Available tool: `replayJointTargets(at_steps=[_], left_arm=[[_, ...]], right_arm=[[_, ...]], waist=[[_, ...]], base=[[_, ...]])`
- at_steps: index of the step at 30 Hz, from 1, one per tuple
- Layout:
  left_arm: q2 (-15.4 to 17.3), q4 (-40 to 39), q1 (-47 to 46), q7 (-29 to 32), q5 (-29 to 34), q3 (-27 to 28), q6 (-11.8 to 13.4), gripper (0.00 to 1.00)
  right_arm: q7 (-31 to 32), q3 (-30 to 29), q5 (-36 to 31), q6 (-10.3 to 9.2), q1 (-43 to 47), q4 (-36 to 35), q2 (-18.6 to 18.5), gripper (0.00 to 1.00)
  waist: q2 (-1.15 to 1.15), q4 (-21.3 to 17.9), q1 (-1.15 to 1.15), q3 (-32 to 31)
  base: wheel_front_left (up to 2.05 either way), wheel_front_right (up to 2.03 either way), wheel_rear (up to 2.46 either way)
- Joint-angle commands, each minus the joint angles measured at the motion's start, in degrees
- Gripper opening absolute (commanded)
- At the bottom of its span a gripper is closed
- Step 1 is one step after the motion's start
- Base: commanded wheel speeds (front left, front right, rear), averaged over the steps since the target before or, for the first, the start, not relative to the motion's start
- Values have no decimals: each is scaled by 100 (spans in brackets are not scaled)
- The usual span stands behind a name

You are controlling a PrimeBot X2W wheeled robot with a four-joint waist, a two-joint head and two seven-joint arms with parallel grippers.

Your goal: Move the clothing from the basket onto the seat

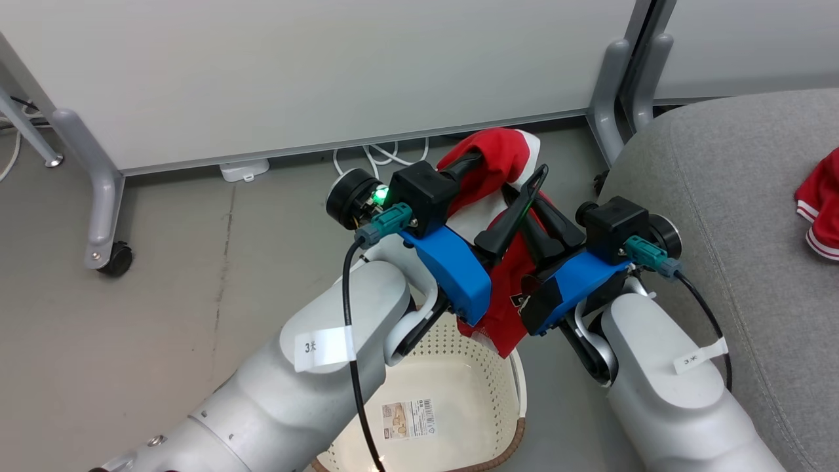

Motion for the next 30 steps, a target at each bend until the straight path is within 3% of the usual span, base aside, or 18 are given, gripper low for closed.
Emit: replayJointTargets(at_steps=[1, 30], left_arm=[[47, 22, 46, -26, 22, 28, 33, 100], [338, -82, 93, -27, 358, -150, 103, 100]], right_arm=[[-2, -82, -64, 1, -35, -65, -6, 0], [-2, -1527, -775, 1, 224, -807, -5, 0]], waist=[[0, -68, 0, 49], [0, -1420, 0, 599]], base=[[0, 0, 0], [0, 0, 0]])
